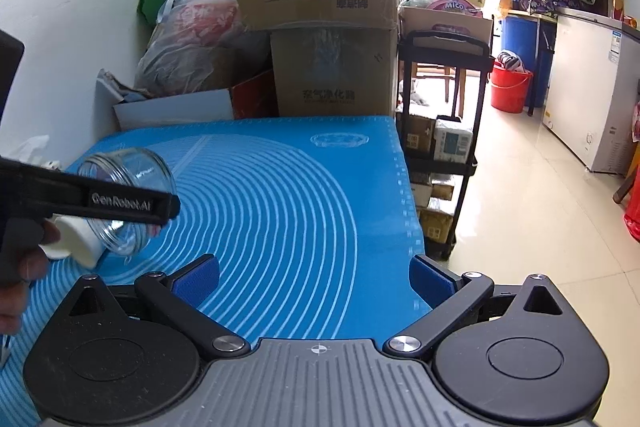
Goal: Flip cup upside down
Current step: 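Lift the glass jar with the left tool and carry it toward the right tool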
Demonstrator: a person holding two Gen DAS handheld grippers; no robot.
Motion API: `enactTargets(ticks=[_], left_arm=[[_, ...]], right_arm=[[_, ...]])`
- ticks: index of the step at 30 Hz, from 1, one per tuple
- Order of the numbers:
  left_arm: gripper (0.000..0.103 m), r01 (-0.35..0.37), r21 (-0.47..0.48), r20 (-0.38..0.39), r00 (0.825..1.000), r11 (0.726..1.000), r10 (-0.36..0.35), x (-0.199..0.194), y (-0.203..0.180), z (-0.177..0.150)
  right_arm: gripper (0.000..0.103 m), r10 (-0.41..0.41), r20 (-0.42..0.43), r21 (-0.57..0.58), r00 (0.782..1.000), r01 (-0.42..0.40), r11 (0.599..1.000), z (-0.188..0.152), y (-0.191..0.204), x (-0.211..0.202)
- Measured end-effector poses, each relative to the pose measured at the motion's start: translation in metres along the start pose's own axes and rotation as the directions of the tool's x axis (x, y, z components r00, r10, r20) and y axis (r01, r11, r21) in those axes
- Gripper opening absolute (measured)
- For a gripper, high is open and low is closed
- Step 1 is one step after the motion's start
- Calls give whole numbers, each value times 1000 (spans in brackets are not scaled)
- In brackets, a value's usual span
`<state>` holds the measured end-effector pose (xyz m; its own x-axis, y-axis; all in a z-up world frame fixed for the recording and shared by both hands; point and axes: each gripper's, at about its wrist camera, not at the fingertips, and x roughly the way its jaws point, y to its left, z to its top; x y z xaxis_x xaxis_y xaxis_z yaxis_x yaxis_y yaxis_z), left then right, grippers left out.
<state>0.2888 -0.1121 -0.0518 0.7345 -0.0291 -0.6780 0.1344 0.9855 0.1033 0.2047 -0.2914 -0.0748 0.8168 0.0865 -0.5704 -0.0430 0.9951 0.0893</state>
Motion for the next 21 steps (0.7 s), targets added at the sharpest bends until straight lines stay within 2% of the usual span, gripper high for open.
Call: enactTargets(ticks=[7, 21], left_arm=[[84, 2, -20, -59, 998, 1000, -3, 6, 0, -38], [86, -2, -8, -48, 999, 1000, 1, 10, -1, -49]], right_arm=[[103, -6, -42, 6, 999, 6, 1000, -17, 3, -4], [102, -7, -75, 14, 997, 8, 1000, -26, 4, 8]])
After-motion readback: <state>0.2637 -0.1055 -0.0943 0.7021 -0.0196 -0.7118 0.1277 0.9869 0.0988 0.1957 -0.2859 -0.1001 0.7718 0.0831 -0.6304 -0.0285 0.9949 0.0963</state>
